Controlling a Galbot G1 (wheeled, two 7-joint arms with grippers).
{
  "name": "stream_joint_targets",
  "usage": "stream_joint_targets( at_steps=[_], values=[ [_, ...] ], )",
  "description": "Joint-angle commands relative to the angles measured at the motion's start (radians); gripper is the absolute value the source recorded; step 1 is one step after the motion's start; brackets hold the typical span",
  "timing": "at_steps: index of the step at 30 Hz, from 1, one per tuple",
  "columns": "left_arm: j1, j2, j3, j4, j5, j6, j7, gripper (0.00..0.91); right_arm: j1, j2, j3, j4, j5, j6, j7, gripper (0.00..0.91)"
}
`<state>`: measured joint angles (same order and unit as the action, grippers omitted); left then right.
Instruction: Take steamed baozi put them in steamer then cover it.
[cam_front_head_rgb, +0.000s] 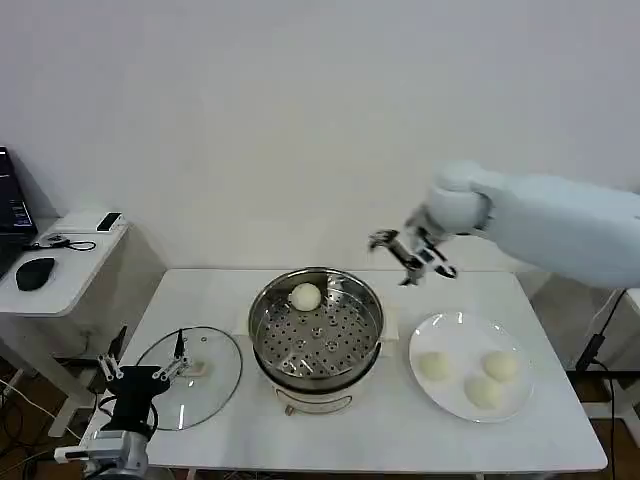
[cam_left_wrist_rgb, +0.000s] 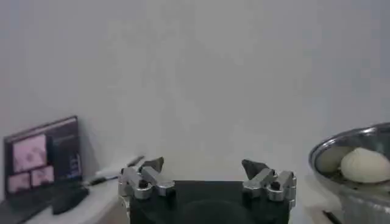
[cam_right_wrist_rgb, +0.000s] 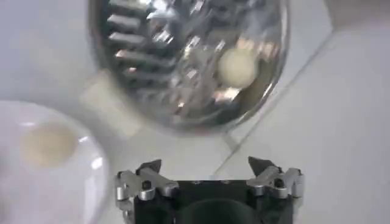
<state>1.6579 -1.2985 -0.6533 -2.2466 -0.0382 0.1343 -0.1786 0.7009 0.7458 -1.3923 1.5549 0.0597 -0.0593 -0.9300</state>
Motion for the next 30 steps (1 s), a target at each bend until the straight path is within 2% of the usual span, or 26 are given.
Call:
stream_joint_targets(
  at_steps=[1, 4, 6, 13, 23, 30],
  values=[
    [-0.020, 0.115, 0.001, 0.151, -0.232, -0.049, 0.010, 0.907, -0.056, -0.343, -0.048, 0.152, -0.044, -0.149, 0.003, 0.907],
    [-0.016, 0.127, 0.001, 0.161, -0.225, -0.053, 0.002, 0.907, -0.181, -0.373, 0.032, 0.151, -0.062, -0.170, 0.008, 0.907],
    [-0.015, 0.134, -0.002, 0.154, -0.225, -0.051, -0.001, 0.907, -0.278, -0.378, 0.082, 0.149, -0.042, -0.196, 0.013, 0.907],
    [-0.027, 0.130, 0.003, 0.131, -0.227, -0.034, -0.002, 0.907, -0.488, -0.352, 0.230, 0.111, -0.059, -0.239, 0.020, 0.907],
    [-0.019, 0.107, 0.013, 0.138, -0.183, -0.036, -0.004, 0.907, -0.602, -0.282, 0.290, 0.032, -0.022, -0.280, 0.044, 0.907],
    [-0.019, 0.110, 0.010, 0.137, -0.160, -0.033, -0.004, 0.907, -0.656, -0.182, 0.338, -0.061, -0.008, -0.282, 0.061, 0.907]
  ],
)
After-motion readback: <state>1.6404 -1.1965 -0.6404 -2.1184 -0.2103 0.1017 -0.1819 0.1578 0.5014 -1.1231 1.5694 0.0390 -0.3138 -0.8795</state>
